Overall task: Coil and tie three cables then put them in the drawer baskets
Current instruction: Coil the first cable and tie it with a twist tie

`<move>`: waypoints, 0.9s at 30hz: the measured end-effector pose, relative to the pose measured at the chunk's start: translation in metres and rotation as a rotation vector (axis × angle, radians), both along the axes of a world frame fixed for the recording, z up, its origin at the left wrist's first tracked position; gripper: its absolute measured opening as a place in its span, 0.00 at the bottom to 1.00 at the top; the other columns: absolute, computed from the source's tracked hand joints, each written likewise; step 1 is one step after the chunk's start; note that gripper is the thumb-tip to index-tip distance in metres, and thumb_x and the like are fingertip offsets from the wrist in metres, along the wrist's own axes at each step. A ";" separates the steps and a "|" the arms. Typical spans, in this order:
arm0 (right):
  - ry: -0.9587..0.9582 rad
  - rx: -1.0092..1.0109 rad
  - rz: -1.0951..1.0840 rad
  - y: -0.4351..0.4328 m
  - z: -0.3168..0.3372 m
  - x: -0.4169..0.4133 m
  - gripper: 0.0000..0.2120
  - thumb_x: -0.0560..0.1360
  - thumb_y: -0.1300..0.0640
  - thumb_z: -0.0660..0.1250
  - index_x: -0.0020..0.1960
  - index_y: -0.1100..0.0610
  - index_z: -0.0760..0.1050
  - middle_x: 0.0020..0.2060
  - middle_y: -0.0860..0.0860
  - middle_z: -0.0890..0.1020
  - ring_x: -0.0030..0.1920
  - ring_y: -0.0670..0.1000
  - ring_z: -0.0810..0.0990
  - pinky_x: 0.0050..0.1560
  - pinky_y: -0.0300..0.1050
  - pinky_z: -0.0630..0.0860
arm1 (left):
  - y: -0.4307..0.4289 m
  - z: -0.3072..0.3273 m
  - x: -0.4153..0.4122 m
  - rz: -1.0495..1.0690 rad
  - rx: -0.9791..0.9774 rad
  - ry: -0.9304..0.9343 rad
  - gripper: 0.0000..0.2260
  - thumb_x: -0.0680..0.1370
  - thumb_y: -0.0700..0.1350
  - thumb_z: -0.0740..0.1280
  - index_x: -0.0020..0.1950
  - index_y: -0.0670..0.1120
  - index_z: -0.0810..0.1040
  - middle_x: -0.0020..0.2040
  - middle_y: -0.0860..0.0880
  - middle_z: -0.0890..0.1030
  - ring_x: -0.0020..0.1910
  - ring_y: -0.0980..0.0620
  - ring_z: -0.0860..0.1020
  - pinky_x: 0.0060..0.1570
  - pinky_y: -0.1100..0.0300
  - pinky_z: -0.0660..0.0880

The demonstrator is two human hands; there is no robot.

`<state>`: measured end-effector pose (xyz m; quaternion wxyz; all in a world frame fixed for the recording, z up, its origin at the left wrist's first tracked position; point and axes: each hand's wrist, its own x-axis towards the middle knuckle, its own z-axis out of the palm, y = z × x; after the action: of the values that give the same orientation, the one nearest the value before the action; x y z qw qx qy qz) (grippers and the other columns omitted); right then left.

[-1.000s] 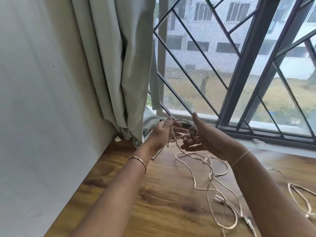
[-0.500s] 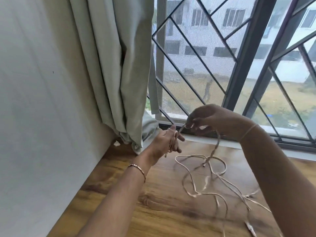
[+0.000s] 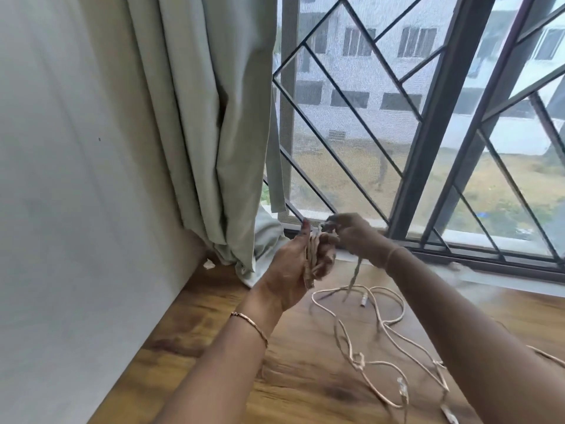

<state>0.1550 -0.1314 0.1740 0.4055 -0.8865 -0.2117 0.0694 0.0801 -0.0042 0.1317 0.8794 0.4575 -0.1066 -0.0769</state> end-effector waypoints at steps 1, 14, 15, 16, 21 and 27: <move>-0.067 -0.122 0.035 0.002 -0.010 -0.002 0.16 0.77 0.73 0.53 0.51 0.62 0.78 0.40 0.51 0.80 0.42 0.49 0.79 0.44 0.40 0.75 | 0.001 0.002 0.001 0.025 -0.034 0.003 0.27 0.82 0.58 0.51 0.43 0.41 0.81 0.29 0.47 0.74 0.23 0.54 0.68 0.22 0.65 0.62; -0.467 -0.653 0.349 0.010 -0.029 -0.064 0.08 0.79 0.57 0.59 0.56 0.58 0.68 0.50 0.58 0.80 0.48 0.59 0.78 0.39 0.48 0.66 | 0.008 0.008 0.011 0.368 0.032 0.053 0.18 0.84 0.50 0.52 0.46 0.40 0.75 0.32 0.47 0.79 0.33 0.52 0.78 0.37 0.60 0.77; -0.492 -0.679 0.383 0.008 -0.027 -0.065 0.07 0.79 0.57 0.59 0.54 0.58 0.70 0.49 0.58 0.80 0.47 0.58 0.78 0.38 0.47 0.64 | 0.009 0.007 0.010 0.378 0.087 0.040 0.18 0.84 0.50 0.52 0.47 0.40 0.75 0.33 0.46 0.81 0.34 0.50 0.79 0.38 0.58 0.77; -0.501 -0.690 0.412 0.007 -0.024 -0.065 0.07 0.79 0.56 0.59 0.53 0.59 0.71 0.48 0.57 0.80 0.46 0.57 0.78 0.37 0.46 0.64 | 0.010 0.006 0.010 0.378 0.145 0.033 0.18 0.84 0.50 0.51 0.47 0.40 0.74 0.34 0.45 0.82 0.36 0.48 0.80 0.40 0.56 0.78; -0.410 -0.572 0.444 -0.004 -0.002 -0.048 0.09 0.78 0.52 0.64 0.44 0.56 0.78 0.40 0.49 0.81 0.37 0.49 0.75 0.39 0.41 0.69 | 0.011 0.000 0.010 0.401 0.427 0.043 0.19 0.84 0.50 0.51 0.47 0.41 0.76 0.42 0.41 0.82 0.40 0.48 0.80 0.39 0.60 0.76; -0.440 -0.503 0.343 -0.013 0.027 -0.029 0.05 0.77 0.55 0.65 0.45 0.54 0.79 0.41 0.49 0.81 0.40 0.49 0.79 0.42 0.43 0.76 | 0.005 0.008 0.002 0.349 0.529 0.012 0.19 0.84 0.48 0.52 0.42 0.43 0.77 0.31 0.47 0.82 0.30 0.50 0.81 0.38 0.57 0.76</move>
<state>0.1258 -0.1444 0.2015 0.1026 -0.9038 -0.4155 -0.0062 0.0825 0.0008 0.1400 0.7304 0.6813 0.0023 0.0474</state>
